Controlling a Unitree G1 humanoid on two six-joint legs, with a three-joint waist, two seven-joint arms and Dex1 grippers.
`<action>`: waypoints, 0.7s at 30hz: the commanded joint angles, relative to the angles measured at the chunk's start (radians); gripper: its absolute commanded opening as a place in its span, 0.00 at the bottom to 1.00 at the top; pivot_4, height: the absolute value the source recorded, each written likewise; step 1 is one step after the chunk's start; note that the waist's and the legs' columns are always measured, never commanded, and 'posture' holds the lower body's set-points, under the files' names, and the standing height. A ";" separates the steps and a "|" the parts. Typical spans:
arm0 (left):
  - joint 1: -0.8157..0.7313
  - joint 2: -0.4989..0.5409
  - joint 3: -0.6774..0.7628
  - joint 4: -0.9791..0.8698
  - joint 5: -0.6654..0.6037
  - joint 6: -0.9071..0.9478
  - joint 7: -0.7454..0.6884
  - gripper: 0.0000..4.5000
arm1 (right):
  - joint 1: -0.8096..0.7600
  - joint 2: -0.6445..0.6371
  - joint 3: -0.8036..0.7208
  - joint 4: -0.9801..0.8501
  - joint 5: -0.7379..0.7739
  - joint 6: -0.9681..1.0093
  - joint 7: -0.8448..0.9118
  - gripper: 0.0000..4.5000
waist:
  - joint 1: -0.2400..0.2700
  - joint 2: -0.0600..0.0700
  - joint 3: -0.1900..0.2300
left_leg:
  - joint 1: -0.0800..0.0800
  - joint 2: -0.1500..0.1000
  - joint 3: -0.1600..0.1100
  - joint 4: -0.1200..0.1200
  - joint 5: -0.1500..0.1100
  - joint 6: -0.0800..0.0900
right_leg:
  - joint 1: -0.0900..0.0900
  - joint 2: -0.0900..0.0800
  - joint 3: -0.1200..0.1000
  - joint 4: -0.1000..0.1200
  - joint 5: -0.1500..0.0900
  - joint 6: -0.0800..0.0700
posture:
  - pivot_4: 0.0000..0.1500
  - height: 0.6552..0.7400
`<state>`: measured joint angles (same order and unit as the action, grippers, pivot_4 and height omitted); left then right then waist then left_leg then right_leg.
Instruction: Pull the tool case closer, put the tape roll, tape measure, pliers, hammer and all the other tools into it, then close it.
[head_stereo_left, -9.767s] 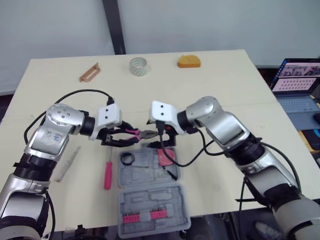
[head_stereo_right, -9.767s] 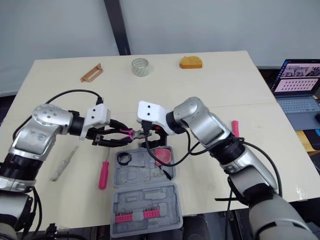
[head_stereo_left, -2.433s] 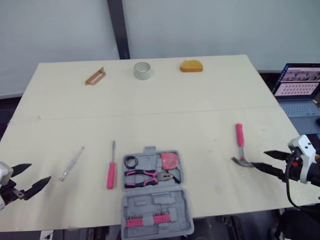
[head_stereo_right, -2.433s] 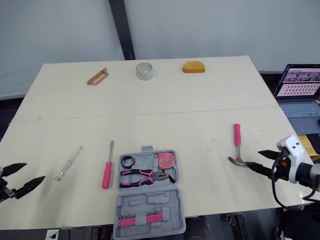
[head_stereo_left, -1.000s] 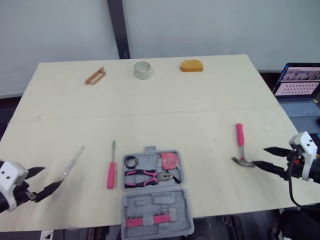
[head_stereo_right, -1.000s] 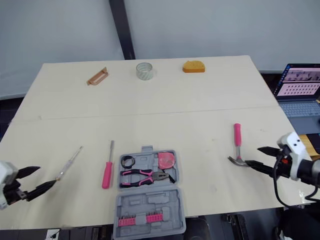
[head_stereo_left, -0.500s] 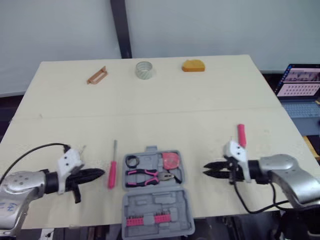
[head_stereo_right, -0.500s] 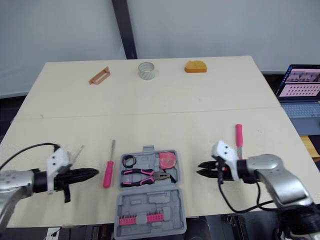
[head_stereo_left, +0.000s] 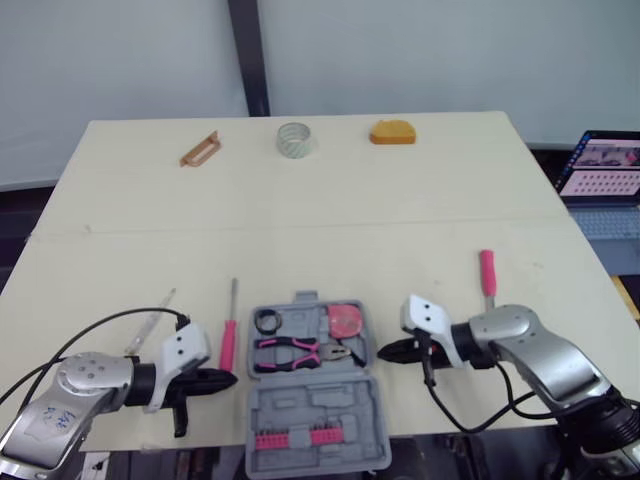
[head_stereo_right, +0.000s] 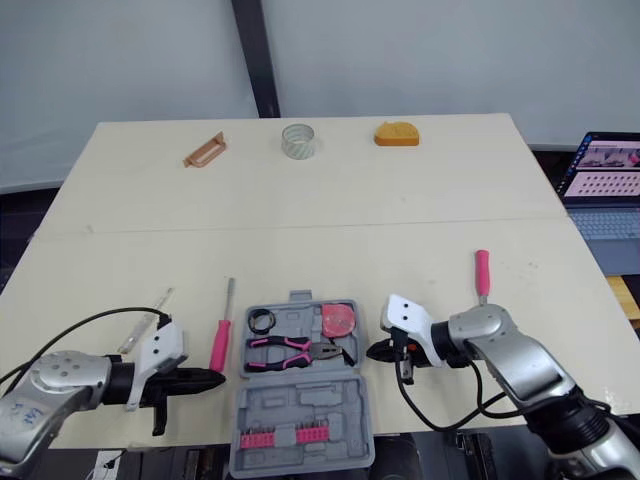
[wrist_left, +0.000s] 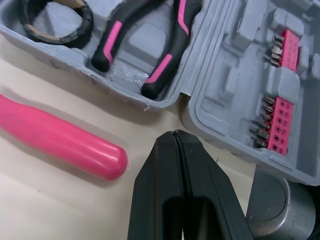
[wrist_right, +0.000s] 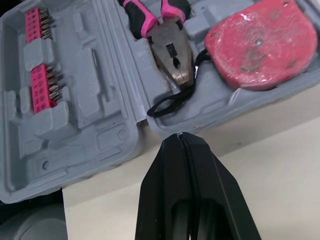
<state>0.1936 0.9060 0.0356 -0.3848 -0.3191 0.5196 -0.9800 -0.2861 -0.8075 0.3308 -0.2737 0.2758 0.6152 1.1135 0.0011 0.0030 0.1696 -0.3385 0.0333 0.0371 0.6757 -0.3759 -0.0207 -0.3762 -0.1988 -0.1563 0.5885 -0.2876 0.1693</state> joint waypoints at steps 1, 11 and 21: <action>-0.010 -0.005 -0.022 -0.014 0.027 -0.027 0.012 0.00 | -0.010 -0.008 0.013 -0.042 -0.006 0.005 0.015 0.00 | 0.000 0.000 0.000 | 0.000 0.000 0.000 0.000 0.000 0.000 | 0.000 0.000 0.000 0.000 0.000 0.000 | 1.00 1.00; -0.055 -0.053 -0.117 0.007 0.088 -0.050 0.048 0.00 | -0.029 -0.004 0.059 -0.038 -0.038 0.023 0.020 0.00 | 0.001 0.000 0.000 | -0.001 0.000 0.000 0.002 0.000 0.000 | 0.000 0.000 0.000 0.000 0.000 0.000 | 1.00 1.00; -0.070 -0.078 -0.143 0.022 0.101 -0.063 0.057 0.00 | -0.022 0.007 0.096 -0.035 -0.057 0.044 0.019 0.00 | 0.001 0.000 0.000 | -0.002 0.000 0.000 0.003 -0.001 0.001 | 0.000 0.000 0.000 0.000 0.000 0.000 | 1.00 1.00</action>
<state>0.1260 0.8311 -0.1001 -0.3469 -0.2251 0.4708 -0.9239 -0.3069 -0.8003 0.4290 -0.2757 0.2210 0.6585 1.1237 0.0024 0.0029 0.1696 -0.3402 0.0333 0.0366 0.6790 -0.3769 -0.0200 -0.3763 -0.1989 -0.1565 0.5889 -0.2875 0.1693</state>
